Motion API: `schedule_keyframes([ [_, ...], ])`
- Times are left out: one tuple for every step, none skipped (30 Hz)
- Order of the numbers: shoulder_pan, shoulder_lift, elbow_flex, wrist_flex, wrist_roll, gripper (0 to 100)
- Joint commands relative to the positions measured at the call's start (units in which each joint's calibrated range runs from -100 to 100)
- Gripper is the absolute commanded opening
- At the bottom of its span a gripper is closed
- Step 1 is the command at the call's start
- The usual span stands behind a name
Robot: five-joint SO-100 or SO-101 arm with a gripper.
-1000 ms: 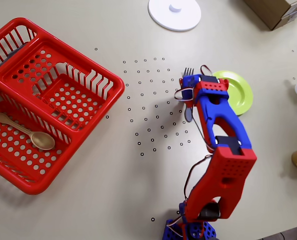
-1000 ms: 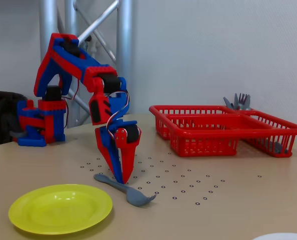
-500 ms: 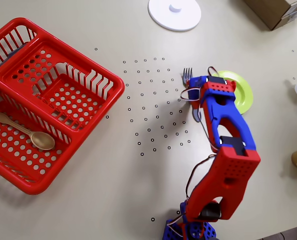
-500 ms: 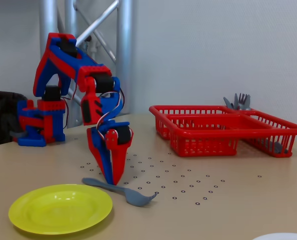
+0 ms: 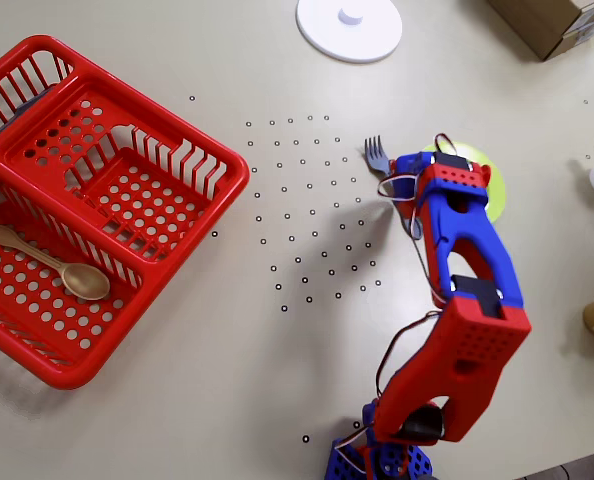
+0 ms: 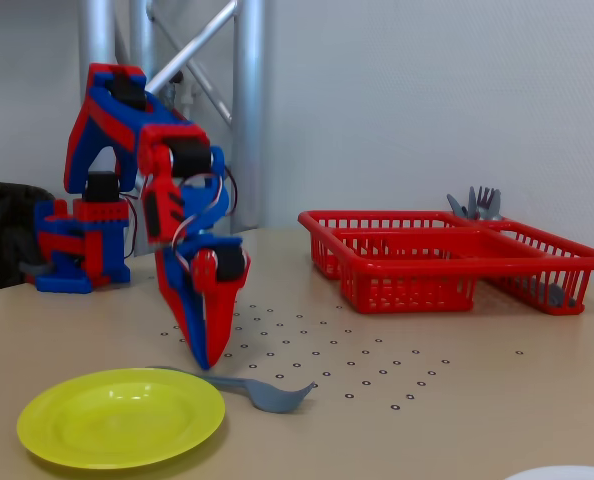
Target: Push the fork on the left side of the plate
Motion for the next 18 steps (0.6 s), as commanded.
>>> schedule_keyframes([
  [-1.97, -6.69, -1.55, 0.26, -1.22, 0],
  [-2.76, -6.69, -1.55, 0.02, -1.61, 0],
  [-3.55, -6.77, -1.37, -0.55, -1.9, 0],
  [-4.41, -6.77, -1.19, -1.11, -2.1, 0],
  [-5.13, -6.6, -2.0, -1.27, -2.34, 0],
  [-5.84, -6.26, -3.18, -1.67, -2.54, 0],
  [-6.42, -5.67, -4.36, -2.16, -2.69, 0],
  [-6.85, -5.08, -5.63, -2.8, -2.83, 0],
  [-7.28, -4.4, -6.72, -2.96, -2.93, 0],
  [-7.57, -3.64, -7.99, -3.04, -2.98, 0],
  [-7.78, -2.97, -9.08, -3.04, -3.08, 0],
  [-7.93, -2.46, -9.89, -3.04, -3.13, 0],
  [-8.07, -1.87, -10.8, -3.04, -3.17, 0],
  [-8.14, -1.45, -11.61, -3.04, -3.17, 0],
  [-8.14, -1.02, -12.43, -3.04, -3.17, 0],
  [-8.14, -0.6, -13.07, -3.04, -3.13, 0],
  [-8.0, -0.18, -13.7, -3.28, -2.98, 0],
  [-7.93, 0.25, -13.97, -3.6, -2.83, 0],
])
